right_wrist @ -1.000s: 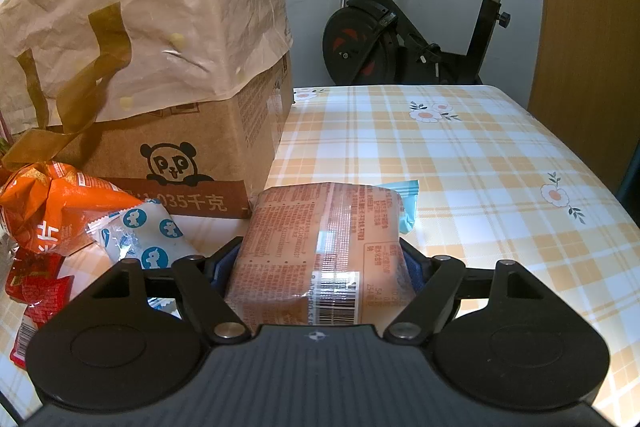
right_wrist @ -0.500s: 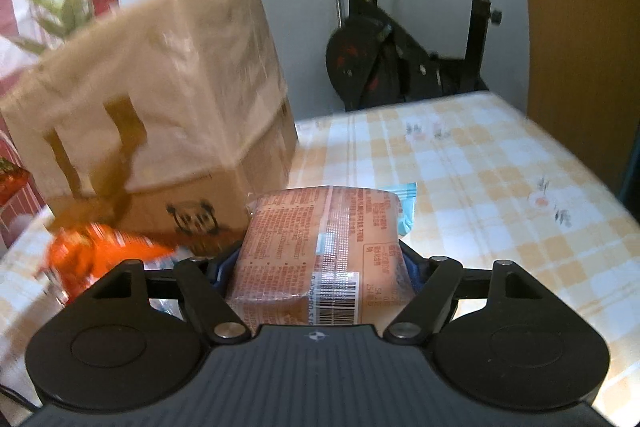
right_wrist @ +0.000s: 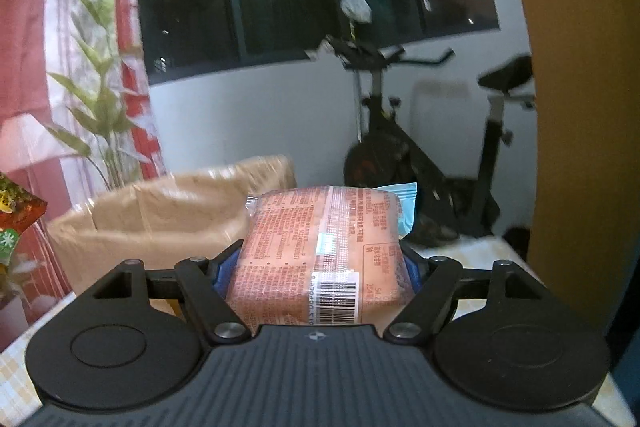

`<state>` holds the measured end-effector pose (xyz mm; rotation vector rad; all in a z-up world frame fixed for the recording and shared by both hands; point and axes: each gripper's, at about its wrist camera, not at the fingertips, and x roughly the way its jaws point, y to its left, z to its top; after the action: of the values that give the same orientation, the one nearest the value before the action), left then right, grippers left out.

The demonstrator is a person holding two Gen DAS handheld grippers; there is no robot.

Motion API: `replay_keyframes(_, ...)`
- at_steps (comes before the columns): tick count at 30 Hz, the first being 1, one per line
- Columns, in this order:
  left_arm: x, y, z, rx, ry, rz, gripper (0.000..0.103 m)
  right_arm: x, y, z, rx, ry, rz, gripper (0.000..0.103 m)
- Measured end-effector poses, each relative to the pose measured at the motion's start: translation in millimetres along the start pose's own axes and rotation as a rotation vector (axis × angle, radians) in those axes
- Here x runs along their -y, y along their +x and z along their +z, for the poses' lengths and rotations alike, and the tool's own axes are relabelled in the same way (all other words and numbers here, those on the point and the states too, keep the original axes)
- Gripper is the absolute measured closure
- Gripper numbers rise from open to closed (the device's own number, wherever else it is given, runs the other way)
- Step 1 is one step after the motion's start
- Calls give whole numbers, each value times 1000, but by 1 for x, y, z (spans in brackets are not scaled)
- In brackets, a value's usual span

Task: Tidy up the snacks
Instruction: 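Lift both packets over the box and open both tools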

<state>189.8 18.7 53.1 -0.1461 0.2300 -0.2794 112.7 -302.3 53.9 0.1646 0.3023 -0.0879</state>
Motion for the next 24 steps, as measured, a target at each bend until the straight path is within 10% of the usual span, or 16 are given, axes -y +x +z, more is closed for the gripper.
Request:
replay_keyframes(12,49,92,33,-42,7,-176,25,-60,52,65,60,-128,184,27)
replay_keyframes(24,51,164,-1,-215,50,-144,21,-105,136,48,-132,-191,249,27)
